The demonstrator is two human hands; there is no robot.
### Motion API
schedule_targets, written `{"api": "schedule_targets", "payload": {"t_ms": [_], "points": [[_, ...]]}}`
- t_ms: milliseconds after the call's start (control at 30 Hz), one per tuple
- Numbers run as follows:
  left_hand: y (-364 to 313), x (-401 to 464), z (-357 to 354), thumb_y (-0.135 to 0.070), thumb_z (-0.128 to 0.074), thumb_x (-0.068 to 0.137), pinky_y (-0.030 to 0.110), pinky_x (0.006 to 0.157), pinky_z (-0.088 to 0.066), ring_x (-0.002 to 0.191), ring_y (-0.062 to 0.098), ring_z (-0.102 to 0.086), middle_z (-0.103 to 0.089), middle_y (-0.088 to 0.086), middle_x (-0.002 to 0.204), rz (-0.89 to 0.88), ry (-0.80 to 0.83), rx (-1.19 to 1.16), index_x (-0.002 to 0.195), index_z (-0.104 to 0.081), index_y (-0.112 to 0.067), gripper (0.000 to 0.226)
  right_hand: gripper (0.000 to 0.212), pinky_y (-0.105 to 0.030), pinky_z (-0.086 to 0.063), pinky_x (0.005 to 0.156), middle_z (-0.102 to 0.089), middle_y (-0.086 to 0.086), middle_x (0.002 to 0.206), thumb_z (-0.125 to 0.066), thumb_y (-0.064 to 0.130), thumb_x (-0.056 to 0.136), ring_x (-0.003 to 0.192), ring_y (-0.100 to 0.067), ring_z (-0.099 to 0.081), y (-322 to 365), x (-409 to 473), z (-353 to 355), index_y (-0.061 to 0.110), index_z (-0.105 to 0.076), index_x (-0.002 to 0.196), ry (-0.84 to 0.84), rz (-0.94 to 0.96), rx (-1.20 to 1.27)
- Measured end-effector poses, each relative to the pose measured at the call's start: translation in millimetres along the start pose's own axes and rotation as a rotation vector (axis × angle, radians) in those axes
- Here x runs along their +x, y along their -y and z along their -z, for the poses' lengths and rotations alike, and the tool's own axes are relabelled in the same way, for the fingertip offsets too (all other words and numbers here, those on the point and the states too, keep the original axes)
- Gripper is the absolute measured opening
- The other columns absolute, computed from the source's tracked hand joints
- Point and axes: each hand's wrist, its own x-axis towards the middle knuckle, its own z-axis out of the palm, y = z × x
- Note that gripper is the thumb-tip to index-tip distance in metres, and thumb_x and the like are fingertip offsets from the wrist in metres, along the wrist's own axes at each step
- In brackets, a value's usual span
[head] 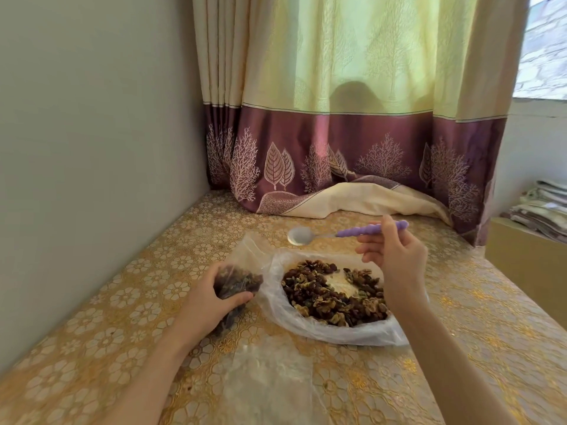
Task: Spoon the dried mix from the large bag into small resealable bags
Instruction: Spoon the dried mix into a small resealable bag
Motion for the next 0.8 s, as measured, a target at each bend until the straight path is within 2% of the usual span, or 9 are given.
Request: {"api": "schedule_targets", "payload": {"t_ms": [100, 200, 267, 333, 367, 467, 600, 700, 800], "points": [[-1, 0, 0, -0.050, -0.075, 0.059, 0.008, 0.061, -0.034, 0.080, -0.014, -0.048, -0.053, -0.025, 0.089, 0.001, 0.006, 0.005, 0.094, -0.041, -0.046, 0.049, 0.039, -0.021, -0.047, 0.043, -0.068, -0.006, 0.058, -0.048, 0.028, 0.099, 0.045, -0.010, -0.058, -12, 9, 20, 0.009, -0.063, 0.068, -0.133, 0.028, -0.189], [-1, -1, 0, -0.055, -0.071, 0.055, 0.008, 0.062, -0.035, 0.081, -0.014, -0.048, -0.054, -0.024, 0.090, 0.003, 0.009, 0.004, 0.099, -0.042, -0.046, 0.054, 0.040, -0.015, -0.043, 0.039, -0.066, 0.009, 0.052, -0.046, 0.026, 0.099, 0.040, -0.003, -0.054, -21, 13, 33, 0.014, -0.060, 0.063, -0.178, 0.098, -0.335], [-1, 0, 0, -0.056, -0.070, 0.053, 0.008, 0.062, -0.035, 0.082, -0.013, -0.049, -0.055, -0.024, 0.090, 0.003, 0.009, 0.007, 0.100, -0.042, -0.046, 0.055, 0.040, -0.014, -0.044, 0.042, -0.065, 0.016, 0.052, -0.045, 0.025, 0.100, 0.040, -0.003, -0.055, -28, 15, 38, 0.017, -0.058, 0.063, -0.182, 0.136, -0.421], [0, 1, 0, -0.057, -0.070, 0.054, 0.009, 0.063, -0.035, 0.083, -0.013, -0.049, -0.055, -0.024, 0.091, 0.002, 0.010, 0.017, 0.103, -0.044, -0.043, 0.058, 0.038, -0.021, -0.048, 0.050, -0.066, 0.011, 0.054, -0.046, 0.026, 0.100, 0.042, -0.005, -0.056, -34, 15, 40, 0.018, -0.058, 0.064, -0.163, 0.144, -0.489], [0, 1, 0, -0.057, -0.070, 0.054, 0.009, 0.063, -0.036, 0.083, -0.012, -0.049, -0.055, -0.024, 0.092, 0.001, 0.013, 0.019, 0.105, -0.044, -0.041, 0.060, 0.037, -0.024, -0.049, 0.052, -0.067, 0.007, 0.056, -0.046, 0.026, 0.100, 0.042, -0.006, -0.057, -37, 15, 40, 0.017, -0.059, 0.066, -0.149, 0.135, -0.489], [-1, 1, -1, -0.058, -0.069, 0.053, 0.009, 0.064, -0.036, 0.083, -0.013, -0.050, -0.056, -0.024, 0.092, -0.002, 0.020, 0.017, 0.098, -0.044, -0.046, 0.053, 0.042, -0.017, -0.047, 0.049, -0.067, 0.006, 0.056, -0.043, 0.028, 0.100, 0.043, -0.004, -0.057, -43, 16, 39, 0.016, -0.062, 0.065, -0.120, 0.081, -0.476], [-3, 1, 0, -0.057, -0.069, 0.052, 0.009, 0.062, -0.038, 0.079, -0.017, -0.052, -0.059, -0.023, 0.090, -0.006, 0.028, 0.011, 0.092, -0.045, -0.047, 0.048, 0.047, -0.029, -0.049, 0.053, -0.069, -0.008, 0.061, -0.043, 0.026, 0.101, 0.051, -0.016, -0.059, -47, 21, 40, 0.013, -0.065, 0.062, -0.038, -0.162, -0.321], [-3, -1, 0, -0.056, -0.069, 0.053, 0.008, 0.060, -0.037, 0.078, -0.022, -0.052, -0.057, -0.023, 0.088, -0.008, 0.015, 0.015, 0.091, -0.045, -0.048, 0.046, 0.043, -0.016, -0.050, 0.045, -0.070, -0.006, 0.060, -0.045, 0.022, 0.100, 0.047, -0.008, -0.062, -48, 22, 38, 0.009, -0.066, 0.065, 0.008, -0.276, -0.274], [-3, -1, -1, -0.056, -0.069, 0.052, 0.007, 0.058, -0.037, 0.075, -0.024, -0.049, -0.056, -0.024, 0.087, 0.002, 0.016, 0.026, 0.089, -0.044, -0.048, 0.045, 0.056, -0.014, -0.049, 0.045, -0.070, -0.002, 0.057, -0.044, 0.019, 0.100, 0.048, -0.007, -0.062, -47, 20, 36, 0.011, -0.070, 0.051, 0.057, -0.338, -0.236]]}}
